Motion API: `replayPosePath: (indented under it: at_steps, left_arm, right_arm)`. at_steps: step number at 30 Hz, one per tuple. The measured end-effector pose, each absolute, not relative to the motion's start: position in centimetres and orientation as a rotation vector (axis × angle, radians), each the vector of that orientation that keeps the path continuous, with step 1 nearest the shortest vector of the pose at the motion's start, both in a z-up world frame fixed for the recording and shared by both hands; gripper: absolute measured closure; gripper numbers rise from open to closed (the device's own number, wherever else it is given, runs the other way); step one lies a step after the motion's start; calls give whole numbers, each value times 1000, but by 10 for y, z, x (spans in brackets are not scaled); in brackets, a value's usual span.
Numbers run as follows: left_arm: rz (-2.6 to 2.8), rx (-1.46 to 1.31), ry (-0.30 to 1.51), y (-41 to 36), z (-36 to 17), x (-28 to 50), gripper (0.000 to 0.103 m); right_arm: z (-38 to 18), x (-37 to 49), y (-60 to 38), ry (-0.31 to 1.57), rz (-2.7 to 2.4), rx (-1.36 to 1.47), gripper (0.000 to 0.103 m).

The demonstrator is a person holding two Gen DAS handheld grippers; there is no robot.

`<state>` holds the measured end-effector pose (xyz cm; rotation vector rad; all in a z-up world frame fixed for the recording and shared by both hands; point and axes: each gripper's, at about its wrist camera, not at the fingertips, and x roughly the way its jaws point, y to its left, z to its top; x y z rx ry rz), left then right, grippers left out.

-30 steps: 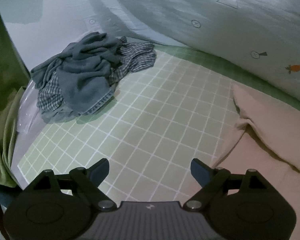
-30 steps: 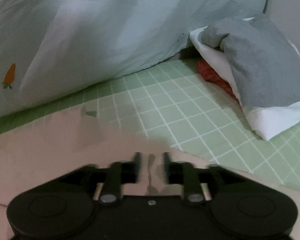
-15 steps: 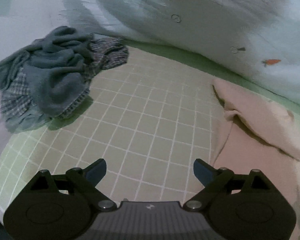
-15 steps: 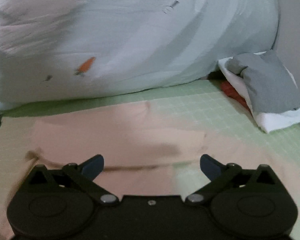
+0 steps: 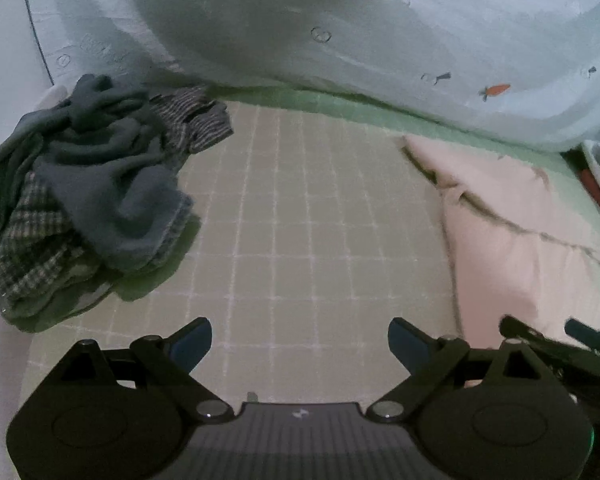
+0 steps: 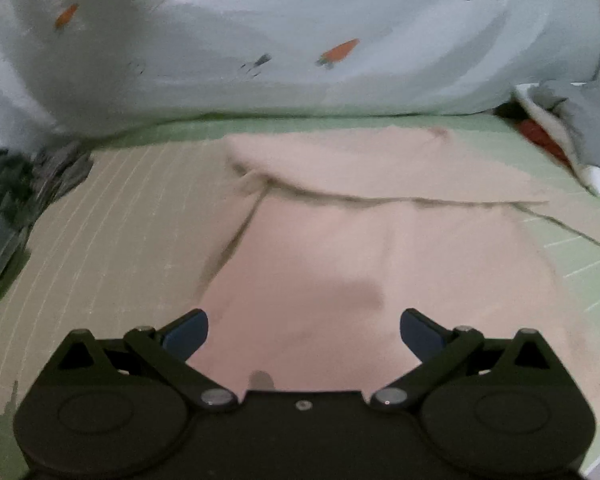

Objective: Fold clothes

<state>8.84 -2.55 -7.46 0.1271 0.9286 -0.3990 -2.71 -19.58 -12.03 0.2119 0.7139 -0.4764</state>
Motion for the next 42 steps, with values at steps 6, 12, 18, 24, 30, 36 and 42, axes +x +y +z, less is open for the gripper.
replayPosePath:
  at_steps: [6,12,18,24,30,36,42]
  left_arm:
    - [-352,161,949,5,-84,90,8]
    - [-317,150,929,12,-77,94,8]
    - [-318,124,909,-5,-69,90,8]
    - [-306,78,891,-38,-62,84,8]
    - [-314,86,909,-90,-64,64,8]
    - [-276,116,933,-133,-68,40,8]
    - [-188,30,912,-164,-62,41,8]
  right_arm:
    - [-136,-11,-156,754,-421,195,16]
    - [-146,-2,-147,788,-380,170,60]
    - [-135,-9,-173,741,-282,226,100]
    - [-99,-46,-228,648,-325,272,100]
    - [-101,-77,-301,688,-395,316,100]
    - [-133,-74,-329,818,-295,261,100]
    - [-133,-69,-352,883,-137,227,90]
